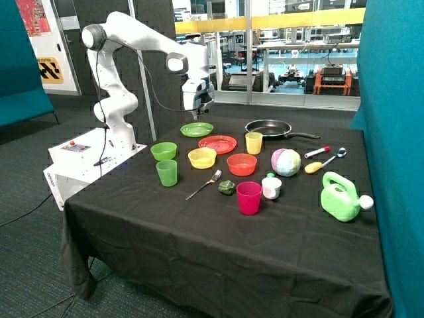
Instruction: Stack the bowls
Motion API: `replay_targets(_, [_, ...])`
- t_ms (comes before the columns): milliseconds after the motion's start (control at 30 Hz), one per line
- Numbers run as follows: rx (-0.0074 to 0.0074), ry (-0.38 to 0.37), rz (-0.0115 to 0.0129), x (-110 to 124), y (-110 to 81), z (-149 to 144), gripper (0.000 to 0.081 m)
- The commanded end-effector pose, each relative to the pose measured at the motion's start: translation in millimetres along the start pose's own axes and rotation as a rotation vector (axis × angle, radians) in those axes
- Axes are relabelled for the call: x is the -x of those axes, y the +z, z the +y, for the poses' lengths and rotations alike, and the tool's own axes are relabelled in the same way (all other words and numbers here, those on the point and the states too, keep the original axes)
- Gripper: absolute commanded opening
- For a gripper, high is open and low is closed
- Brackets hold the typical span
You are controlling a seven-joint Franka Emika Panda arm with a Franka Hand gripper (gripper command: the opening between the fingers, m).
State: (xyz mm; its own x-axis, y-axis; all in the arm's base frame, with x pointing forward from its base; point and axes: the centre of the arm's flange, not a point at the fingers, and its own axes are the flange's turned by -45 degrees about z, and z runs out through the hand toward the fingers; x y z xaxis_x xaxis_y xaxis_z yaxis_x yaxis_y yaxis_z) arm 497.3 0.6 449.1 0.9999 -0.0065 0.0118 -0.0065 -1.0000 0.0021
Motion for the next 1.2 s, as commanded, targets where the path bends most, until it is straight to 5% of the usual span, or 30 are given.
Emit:
replay_targets(0, [-0.003,-0.155,-0.0116,-2.7,-0.8,0.5,0.0808])
replay_targets(67, [-0.003,-0.166,-0.0116,1.4,2.6,-2.8,0.0808])
replay_targets(133, [-0.0031,-0.183,-0.0116,1.8,3.6,-5.7,0.0463])
replay_targets(167, [-0.0032,-0.189,-0.0116,1.3,3.8,-7.4,0.0357])
replay_targets(233, [-0.0032,-0.194,-0.0116,0.4,3.8,-10.5,0.0276])
replay_targets(800, [-0.0035,-0.247,-0.0115,12.2,19.7,-34.3,0.0251])
replay_targets(1167, [-0.0031,-0.173,-0.0116,47.7,30.3,-55.9,0.0263])
